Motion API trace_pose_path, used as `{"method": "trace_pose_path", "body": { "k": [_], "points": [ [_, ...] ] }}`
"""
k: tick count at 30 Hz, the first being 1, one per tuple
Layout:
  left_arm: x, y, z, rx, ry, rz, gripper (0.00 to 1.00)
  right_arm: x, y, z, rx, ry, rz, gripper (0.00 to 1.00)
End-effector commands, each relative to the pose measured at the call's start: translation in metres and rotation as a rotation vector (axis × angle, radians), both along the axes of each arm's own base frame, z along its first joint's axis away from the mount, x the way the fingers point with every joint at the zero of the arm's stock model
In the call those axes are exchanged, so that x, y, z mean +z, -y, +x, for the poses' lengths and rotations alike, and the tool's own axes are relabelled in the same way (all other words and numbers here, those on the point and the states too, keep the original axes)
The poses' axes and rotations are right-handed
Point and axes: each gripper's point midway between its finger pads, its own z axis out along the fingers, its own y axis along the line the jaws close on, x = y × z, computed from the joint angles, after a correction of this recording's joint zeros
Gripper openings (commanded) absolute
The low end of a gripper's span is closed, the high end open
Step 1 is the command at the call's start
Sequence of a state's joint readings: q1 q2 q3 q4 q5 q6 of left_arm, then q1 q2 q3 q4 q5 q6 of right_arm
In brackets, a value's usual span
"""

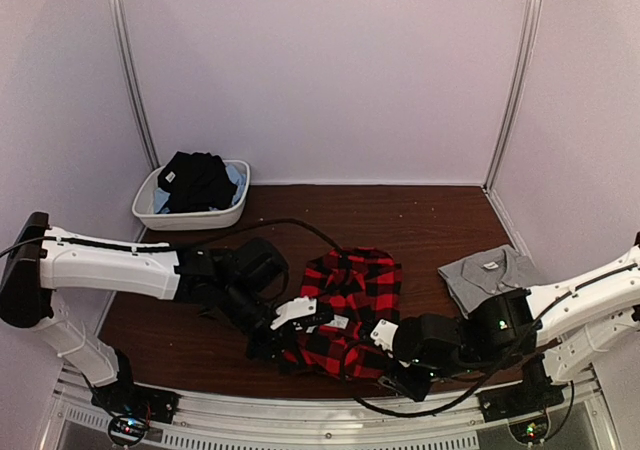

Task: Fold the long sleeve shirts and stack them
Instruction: Fold the 2/3-rectangle-folded shirt at the center of the board.

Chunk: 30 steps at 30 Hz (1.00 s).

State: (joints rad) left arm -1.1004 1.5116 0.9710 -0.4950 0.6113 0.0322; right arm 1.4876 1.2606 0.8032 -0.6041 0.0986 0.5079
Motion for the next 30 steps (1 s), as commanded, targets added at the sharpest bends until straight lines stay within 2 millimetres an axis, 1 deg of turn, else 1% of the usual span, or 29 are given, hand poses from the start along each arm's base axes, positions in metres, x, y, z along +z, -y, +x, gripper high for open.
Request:
{"method": "trace_pose_path", "body": {
  "k": [1,3,5,6,9,11,13,15,17,19,22,24,26,28,30],
  "points": [
    [0.006,0.001,-0.007,-0.045,-0.046,-0.017,0.00,0.019,-0.008,0.002,-0.001,0.024,0.039,0.27],
    [0.003,-0.003,-0.011,-0.050,-0.066,-0.002,0.00,0.022,-0.012,-0.004,0.018,-0.006,0.063,0.12],
    [0.000,-0.006,-0.015,-0.048,-0.087,0.012,0.00,0.024,-0.016,-0.014,0.041,-0.050,0.094,0.02],
    [0.001,-0.007,-0.018,-0.048,-0.101,0.014,0.00,0.025,-0.019,-0.021,0.058,-0.078,0.112,0.00],
    [0.012,-0.009,-0.030,-0.061,-0.136,-0.005,0.00,0.032,-0.025,-0.045,0.117,-0.186,0.183,0.00],
    [0.019,-0.010,-0.040,-0.061,-0.172,-0.009,0.00,0.038,-0.027,-0.056,0.142,-0.243,0.222,0.00],
    [0.026,-0.013,-0.048,-0.066,-0.210,-0.018,0.00,0.042,-0.026,-0.062,0.162,-0.278,0.242,0.00],
    [0.029,-0.014,-0.051,-0.066,-0.225,-0.023,0.00,0.047,-0.026,-0.064,0.171,-0.282,0.258,0.00],
    [0.032,-0.011,-0.046,-0.053,-0.215,-0.025,0.00,0.053,-0.025,-0.059,0.176,-0.266,0.263,0.00],
    [0.034,-0.006,-0.038,-0.042,-0.217,-0.033,0.00,0.057,-0.025,-0.049,0.172,-0.262,0.270,0.00],
    [0.040,0.001,-0.019,-0.034,-0.230,-0.073,0.00,0.057,-0.020,-0.025,0.141,-0.269,0.284,0.00],
    [0.043,0.003,-0.002,-0.024,-0.251,-0.108,0.00,0.056,-0.015,-0.006,0.113,-0.293,0.306,0.00],
    [0.042,0.006,0.019,-0.010,-0.264,-0.135,0.00,0.057,-0.009,0.017,0.080,-0.317,0.345,0.03],
    [0.046,0.010,0.040,-0.008,-0.277,-0.171,0.00,0.059,-0.006,0.032,0.072,-0.341,0.380,0.07],
    [0.046,0.013,0.058,0.001,-0.293,-0.182,0.01,0.059,-0.003,0.048,0.067,-0.352,0.396,0.12]
  ]
}}
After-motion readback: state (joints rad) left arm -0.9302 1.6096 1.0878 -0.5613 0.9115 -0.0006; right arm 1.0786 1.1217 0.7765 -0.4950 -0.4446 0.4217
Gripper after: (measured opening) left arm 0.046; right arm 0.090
